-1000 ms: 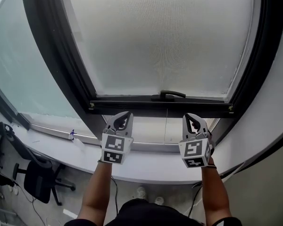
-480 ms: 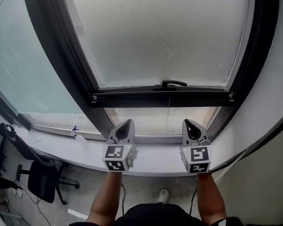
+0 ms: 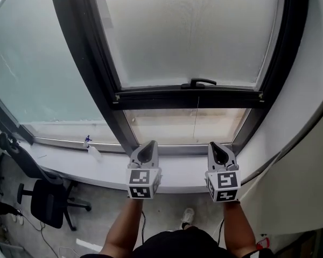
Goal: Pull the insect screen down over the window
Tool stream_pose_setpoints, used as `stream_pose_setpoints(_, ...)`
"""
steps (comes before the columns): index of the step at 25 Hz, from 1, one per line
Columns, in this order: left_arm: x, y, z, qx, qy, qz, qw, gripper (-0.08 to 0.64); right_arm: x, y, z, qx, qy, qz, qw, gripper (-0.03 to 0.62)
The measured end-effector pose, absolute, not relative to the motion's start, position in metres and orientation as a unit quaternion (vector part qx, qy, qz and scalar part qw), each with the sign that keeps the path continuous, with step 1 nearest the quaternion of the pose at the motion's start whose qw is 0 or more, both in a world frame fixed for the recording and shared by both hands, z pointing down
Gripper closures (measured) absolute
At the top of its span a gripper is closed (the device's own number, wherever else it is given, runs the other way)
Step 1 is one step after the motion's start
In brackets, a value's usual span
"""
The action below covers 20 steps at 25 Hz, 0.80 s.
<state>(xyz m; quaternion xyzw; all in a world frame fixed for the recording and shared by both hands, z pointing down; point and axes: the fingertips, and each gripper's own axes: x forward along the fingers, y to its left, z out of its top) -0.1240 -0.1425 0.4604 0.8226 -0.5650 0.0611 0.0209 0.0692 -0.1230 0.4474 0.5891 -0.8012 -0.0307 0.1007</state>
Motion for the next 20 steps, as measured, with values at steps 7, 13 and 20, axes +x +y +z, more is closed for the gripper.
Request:
stream_pose_setpoints(7,-0.121,-0.085,0.461,0.832,-0.549,0.078,-0.010,0.557,0.068,-0.060,0.455,0.610,-0.788,-0.016,0.084,0.588)
stream_pose_setpoints(13,-0.122,-0.047,0.465,0.837,-0.543,0.068,0.006,0.557,0.062,-0.022,0.454,0.622,-0.780,-0.014,0.074,0.588)
stream_pose_setpoints(20,-0.112,-0.019,0.469,0.835,-0.547,0.061,0.019,0.557,0.062,0.004,0.458,0.619,-0.780,-0.025,0.087,0.588)
